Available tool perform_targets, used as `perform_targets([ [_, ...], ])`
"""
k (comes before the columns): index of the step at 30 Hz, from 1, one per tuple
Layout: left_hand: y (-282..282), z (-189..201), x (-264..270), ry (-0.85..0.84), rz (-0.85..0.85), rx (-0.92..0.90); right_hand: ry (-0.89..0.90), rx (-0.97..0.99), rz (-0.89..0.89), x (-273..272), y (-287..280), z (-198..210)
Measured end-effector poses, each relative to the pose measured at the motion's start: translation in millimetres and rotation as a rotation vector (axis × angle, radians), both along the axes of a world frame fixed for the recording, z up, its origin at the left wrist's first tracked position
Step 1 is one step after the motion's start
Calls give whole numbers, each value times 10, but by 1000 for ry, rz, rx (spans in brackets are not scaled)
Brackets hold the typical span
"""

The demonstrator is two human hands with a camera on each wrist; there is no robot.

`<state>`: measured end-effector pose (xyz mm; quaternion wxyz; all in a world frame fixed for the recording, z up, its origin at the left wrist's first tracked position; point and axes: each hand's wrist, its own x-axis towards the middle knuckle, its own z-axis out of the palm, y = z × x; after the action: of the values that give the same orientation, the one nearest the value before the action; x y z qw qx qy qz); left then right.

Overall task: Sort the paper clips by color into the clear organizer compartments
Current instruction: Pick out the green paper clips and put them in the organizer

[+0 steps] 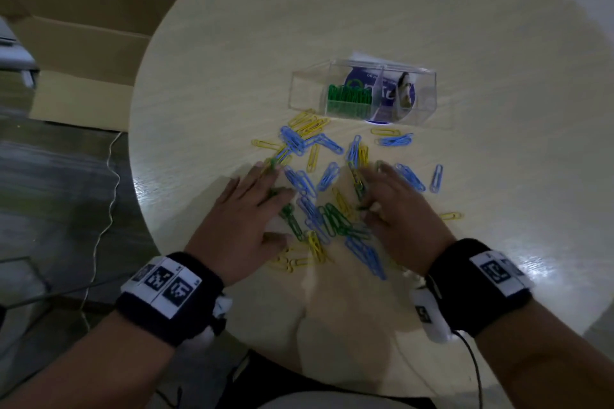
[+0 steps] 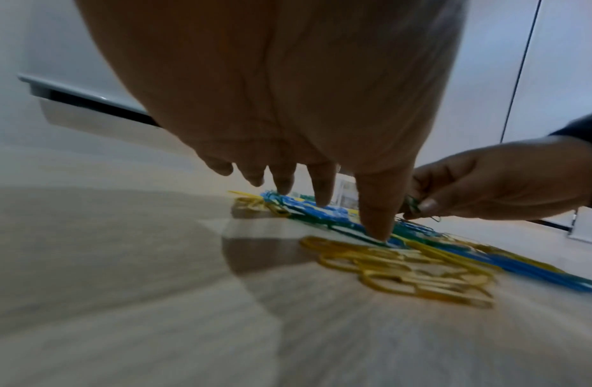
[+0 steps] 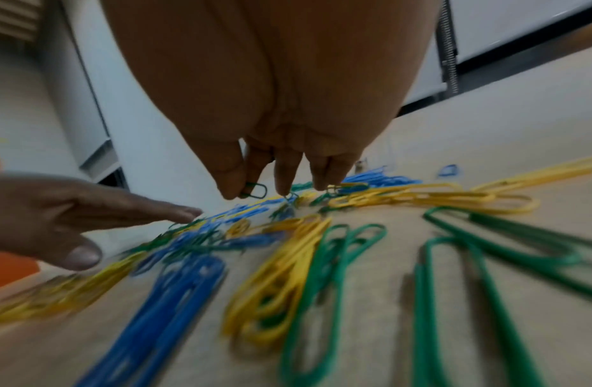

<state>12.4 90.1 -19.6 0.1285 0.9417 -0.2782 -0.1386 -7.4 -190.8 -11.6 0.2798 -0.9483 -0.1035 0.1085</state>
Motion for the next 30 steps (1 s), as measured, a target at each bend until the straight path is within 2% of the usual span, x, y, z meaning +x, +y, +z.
perform_targets([
  [5,126,47,-42,-160,138,-133,-158,6,-63,-128,-73,175],
  [8,133,32,-146,-143,39,-98,-115,3,3,-324,114,160],
  [11,146,3,-244,-102,-36,10,-7,-131,60,-442,210,64],
  [14,177,31,-262,-152,-14,-44,-5,-117,-22,-403,151,-11],
  [19,180,72,-138,-251,37,-141,-151,18,-184,-213,17,40],
  [21,147,62,-70,-251,18,-90,-136,50,-141,-153,43,41],
  [24,172,4,23,-239,36,-11,-50,-53,-49,-86,101,-9],
  [28,266,-92,165,-189,83,-139,-65,-57,-99,-28,28,-72],
  [30,281,-84,213,-154,171,-201,-86,-13,-138,-17,2,-81],
])
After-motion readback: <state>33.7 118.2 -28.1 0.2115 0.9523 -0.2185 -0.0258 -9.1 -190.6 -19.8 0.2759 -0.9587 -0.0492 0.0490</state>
